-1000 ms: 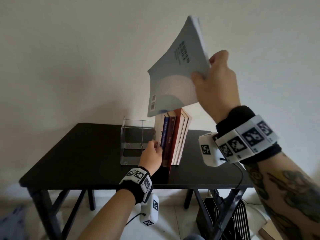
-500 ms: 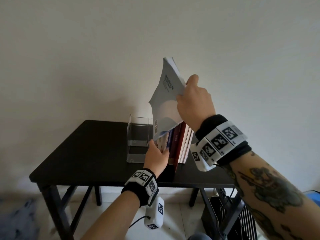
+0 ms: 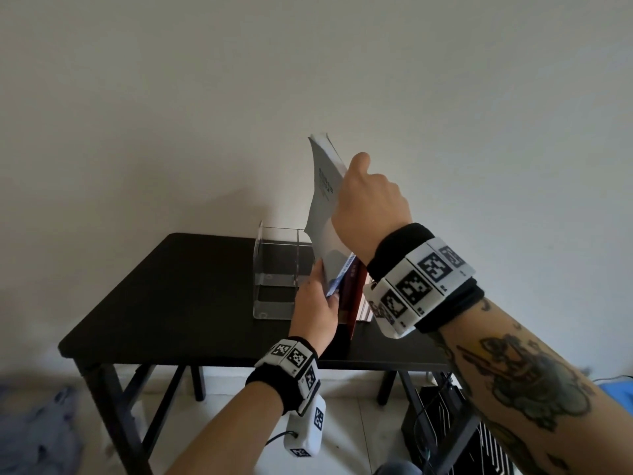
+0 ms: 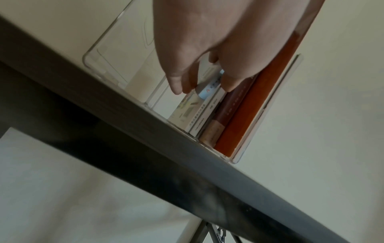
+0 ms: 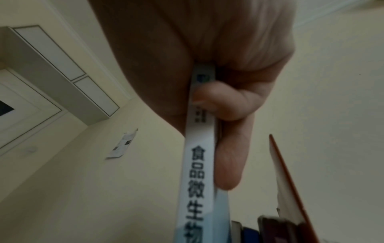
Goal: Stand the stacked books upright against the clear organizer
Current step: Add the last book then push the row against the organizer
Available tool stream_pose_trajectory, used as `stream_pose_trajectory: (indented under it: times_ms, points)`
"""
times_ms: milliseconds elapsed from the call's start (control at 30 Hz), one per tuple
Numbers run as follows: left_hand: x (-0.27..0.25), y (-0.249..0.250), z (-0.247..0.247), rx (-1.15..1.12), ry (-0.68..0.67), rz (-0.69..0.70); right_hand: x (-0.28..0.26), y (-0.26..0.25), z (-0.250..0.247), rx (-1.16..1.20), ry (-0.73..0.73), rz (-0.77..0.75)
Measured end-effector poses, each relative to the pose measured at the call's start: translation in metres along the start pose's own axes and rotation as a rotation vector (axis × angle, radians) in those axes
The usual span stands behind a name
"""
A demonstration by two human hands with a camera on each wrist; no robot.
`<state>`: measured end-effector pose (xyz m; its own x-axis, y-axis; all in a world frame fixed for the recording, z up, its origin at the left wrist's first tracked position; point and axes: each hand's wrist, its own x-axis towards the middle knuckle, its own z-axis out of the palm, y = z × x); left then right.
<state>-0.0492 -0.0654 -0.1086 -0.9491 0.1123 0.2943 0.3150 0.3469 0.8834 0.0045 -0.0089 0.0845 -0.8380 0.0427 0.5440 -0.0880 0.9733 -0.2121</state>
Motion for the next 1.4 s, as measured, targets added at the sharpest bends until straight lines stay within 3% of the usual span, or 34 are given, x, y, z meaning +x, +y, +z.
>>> stream_pose_trajectory:
  times_ms: [267, 500, 767, 967, 1100, 1400]
  points:
    - [-0.01, -0.012, 0.007, 0.078, -0.023, 0.025, -0.007, 0.006, 0.016, -0.006, -0.029, 0.006]
    - [-0.005, -0.021, 0.003, 0.086, -0.114, -0.097, -0.007, 0.007, 0.033, -0.077, -0.079, 0.036]
    - [0.001, -0.025, -0.002, 0.142, -0.116, -0.061, -0.009, 0.009, 0.048, 0.085, -0.13, -0.009]
    - [-0.001, -0.022, -0.007, 0.201, -0.125, 0.012, -0.017, 0.02, 0.07, 0.198, -0.052, 0.015]
    - [-0.001, -0.021, -0.008, 0.182, -0.153, -0.017, -0.025, 0.027, 0.082, 0.293, 0.002, 0.017]
    - [-0.002, -0.023, -0.01, 0.155, -0.147, 0.046, -0.041, 0.035, 0.102, 0.261, -0.099, 0.05]
